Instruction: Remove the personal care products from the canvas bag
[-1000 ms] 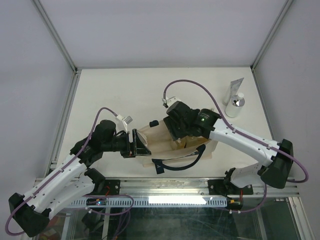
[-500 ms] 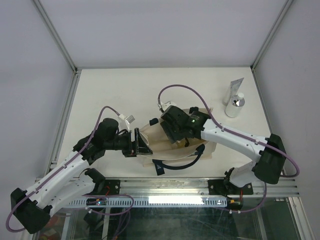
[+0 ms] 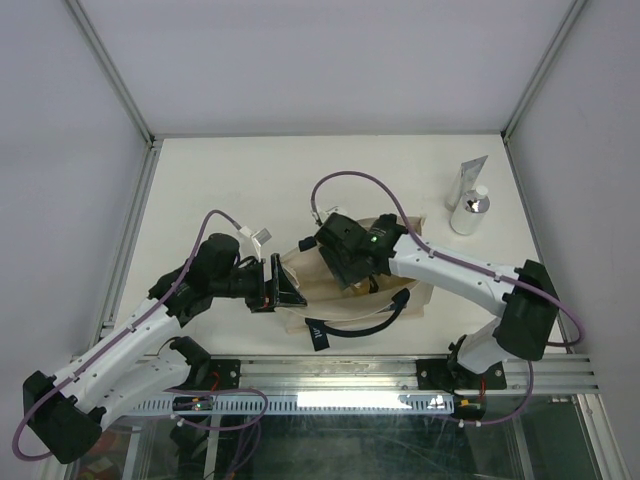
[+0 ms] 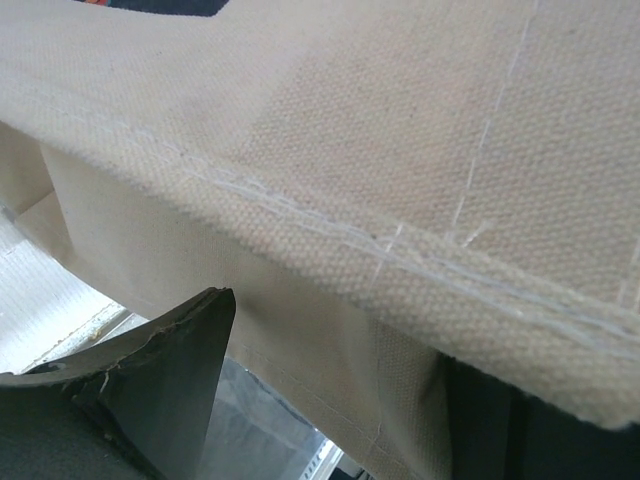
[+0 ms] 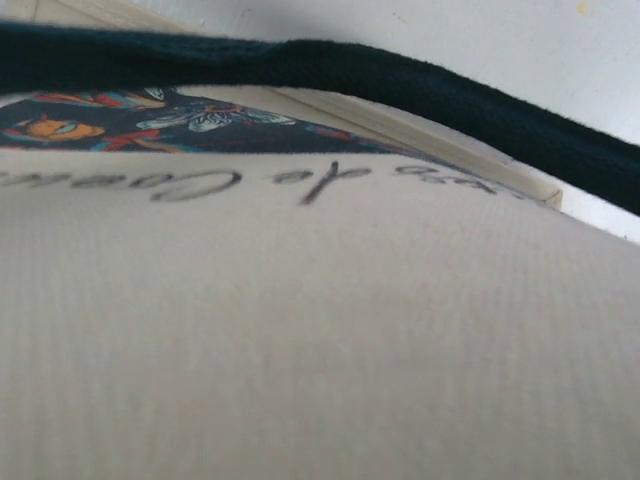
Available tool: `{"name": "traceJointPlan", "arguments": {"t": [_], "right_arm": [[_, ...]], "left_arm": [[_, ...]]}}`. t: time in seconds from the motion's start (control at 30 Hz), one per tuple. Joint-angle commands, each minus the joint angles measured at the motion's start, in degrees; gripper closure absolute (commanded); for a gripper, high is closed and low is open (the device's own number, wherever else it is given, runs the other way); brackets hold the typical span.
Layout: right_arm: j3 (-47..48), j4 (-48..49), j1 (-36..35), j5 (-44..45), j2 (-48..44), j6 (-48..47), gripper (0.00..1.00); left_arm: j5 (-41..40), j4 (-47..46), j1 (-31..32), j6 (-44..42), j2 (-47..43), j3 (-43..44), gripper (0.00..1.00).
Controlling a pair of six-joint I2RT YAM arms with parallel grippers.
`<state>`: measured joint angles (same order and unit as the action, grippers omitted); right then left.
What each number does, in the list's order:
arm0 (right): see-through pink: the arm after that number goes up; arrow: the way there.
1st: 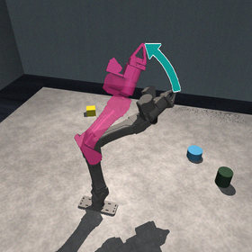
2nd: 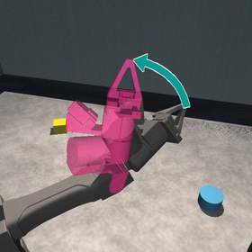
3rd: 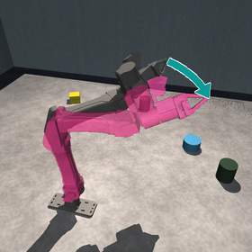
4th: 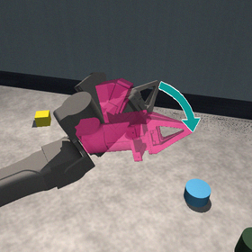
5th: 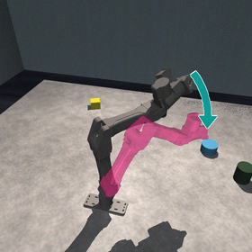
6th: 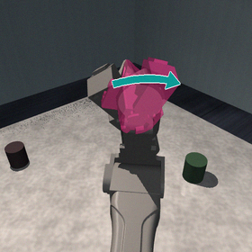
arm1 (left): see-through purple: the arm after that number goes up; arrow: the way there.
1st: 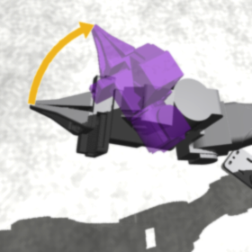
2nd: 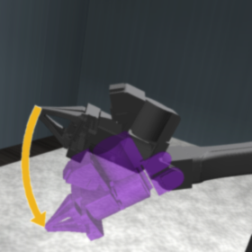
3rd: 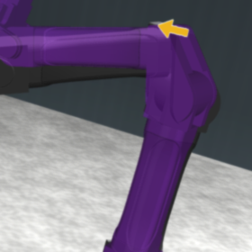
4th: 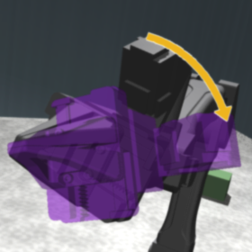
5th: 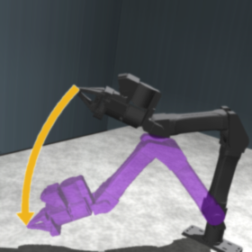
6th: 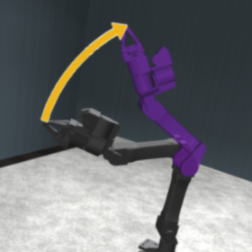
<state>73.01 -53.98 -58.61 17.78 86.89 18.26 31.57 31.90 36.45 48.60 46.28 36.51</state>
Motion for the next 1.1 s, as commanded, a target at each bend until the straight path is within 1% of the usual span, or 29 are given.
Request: {"name": "traceJointPlan", "arguments": {"t": [0.0,0.03,0.17,0.3,0.53,0.63,0.7,0.8,0.87,1.0,1.07], "right_arm": [[7.82,-3.12,-0.45,0.85,-4.5,3.43,0.84],[8.73,-3.07,-0.45,0.43,-5.95,4.35,0.85],[11.19,-3.08,0.2,-0.82,-10.74,10.2,1.0],[11.54,-1.73,4.14,-7.65,-14.31,16.5,1.0],[11.85,5.4,17.92,-28.17,-21.58,26.73,1.0],[14.09,6.05,23.44,-34.5,-23.31,28.76,1.0],[17.33,5.42,26.2,-36.78,-23.92,29.46,1.0],[22.66,3.14,29.68,-38.18,-23.59,31.16,1.0],[26.98,0.63,30.63,-36.82,-22.87,32.44,1.0],[33.71,-0.27,31.63,-29.72,-22.93,35.73,1.0],[38.33,-2.57,31.74,-22.31,-22.11,34.8,1.0]], "left_arm": [[-3.01,1.76,0.59,-1.31,0.37,0.68,0.24],[-3.05,1.76,0.63,-2.35,0.26,0.6,0.24],[-3.19,1.76,0.6,-2.63,-0.07,0.49,0.23],[-2.69,1.76,0.57,-2.88,-0.16,0.63,0.23],[-2.4,2.2,0.6,-3.34,-0.15,0.81,0.23],[-2.39,2.2,0.61,-3.57,-0.17,0.78,0.23],[-2.26,2.2,0.6,-3.72,-0.01,0.91,0.22],[-2.1,2.27,0.6,-3.9,0.15,1.01,0.22],[-1.96,2.35,0.62,-4.06,0.2,1.17,0.22],[-1.78,3.17,0.64,-4.79,0.37,1.75,0.22],[-1.74,3.65,0.64,-5.2,0.42,2.06,0.22]]}}
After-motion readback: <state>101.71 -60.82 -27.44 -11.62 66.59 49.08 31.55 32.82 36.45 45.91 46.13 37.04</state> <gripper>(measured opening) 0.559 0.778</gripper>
